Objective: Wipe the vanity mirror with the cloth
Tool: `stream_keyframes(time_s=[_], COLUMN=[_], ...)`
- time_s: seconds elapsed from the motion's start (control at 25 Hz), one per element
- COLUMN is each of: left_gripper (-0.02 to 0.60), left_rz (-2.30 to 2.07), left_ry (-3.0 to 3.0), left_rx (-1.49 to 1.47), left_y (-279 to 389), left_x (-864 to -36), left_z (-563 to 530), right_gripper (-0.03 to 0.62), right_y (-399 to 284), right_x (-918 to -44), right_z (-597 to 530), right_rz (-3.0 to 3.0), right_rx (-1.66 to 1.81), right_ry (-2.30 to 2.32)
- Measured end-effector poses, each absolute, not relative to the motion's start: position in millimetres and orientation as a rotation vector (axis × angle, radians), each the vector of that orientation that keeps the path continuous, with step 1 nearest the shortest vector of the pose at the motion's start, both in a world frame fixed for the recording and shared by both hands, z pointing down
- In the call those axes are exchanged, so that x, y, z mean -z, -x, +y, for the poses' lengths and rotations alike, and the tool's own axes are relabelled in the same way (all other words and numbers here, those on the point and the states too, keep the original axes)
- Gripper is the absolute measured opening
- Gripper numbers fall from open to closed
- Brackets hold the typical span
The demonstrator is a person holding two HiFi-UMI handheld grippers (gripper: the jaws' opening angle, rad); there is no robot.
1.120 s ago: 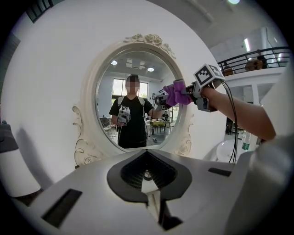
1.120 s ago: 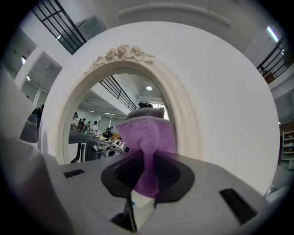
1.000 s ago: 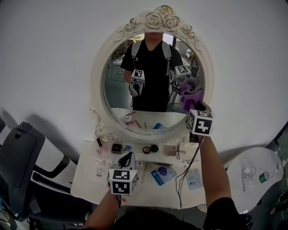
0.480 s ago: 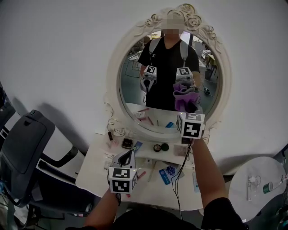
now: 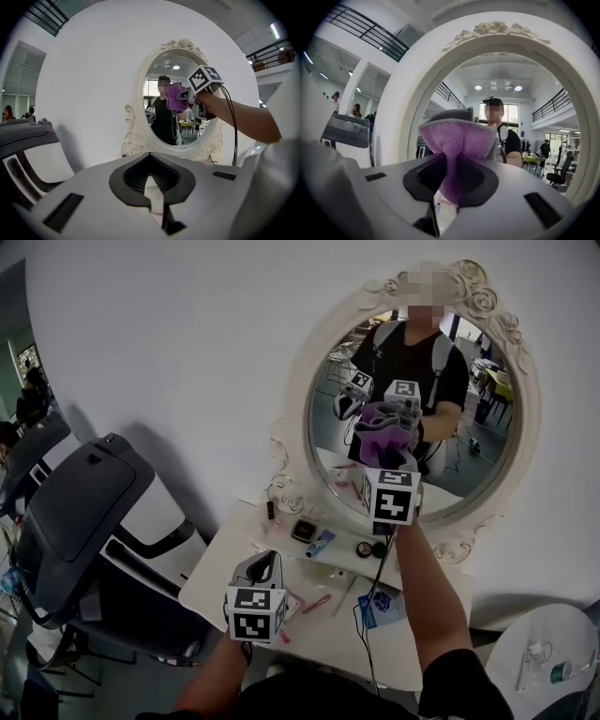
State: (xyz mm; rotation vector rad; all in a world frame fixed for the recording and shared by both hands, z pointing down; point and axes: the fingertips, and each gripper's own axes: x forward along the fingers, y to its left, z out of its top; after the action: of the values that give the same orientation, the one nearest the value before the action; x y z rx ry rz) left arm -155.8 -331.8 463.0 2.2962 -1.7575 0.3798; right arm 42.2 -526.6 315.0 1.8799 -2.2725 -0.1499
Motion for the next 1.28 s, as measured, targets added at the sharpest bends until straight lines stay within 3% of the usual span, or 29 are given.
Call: stream_keyframes(time_s=[0.6,0.96,1.28], left_gripper=[-0.003,-0.003,-0.003], left_rz=[-1.955,-1.944,-1.766], left_ry=[-2.142,-2.153,-2.319], left_rx=[-0.365,-0.375,-0.367], left_y=[225,219,154], left_x=[-456,-455,-453], left_z=[-310,-308,-333], right_gripper=[0.069,0.069,0.069], right_y=[92,81,-15], right_x=[-332,-332,-333], right_z=[-560,-546,-493], right_rz=[-2.408,-2.505,-2.448], right_rx=[0.132,0.105,0.124], right_ry=[-1.605,-1.535,-1.721])
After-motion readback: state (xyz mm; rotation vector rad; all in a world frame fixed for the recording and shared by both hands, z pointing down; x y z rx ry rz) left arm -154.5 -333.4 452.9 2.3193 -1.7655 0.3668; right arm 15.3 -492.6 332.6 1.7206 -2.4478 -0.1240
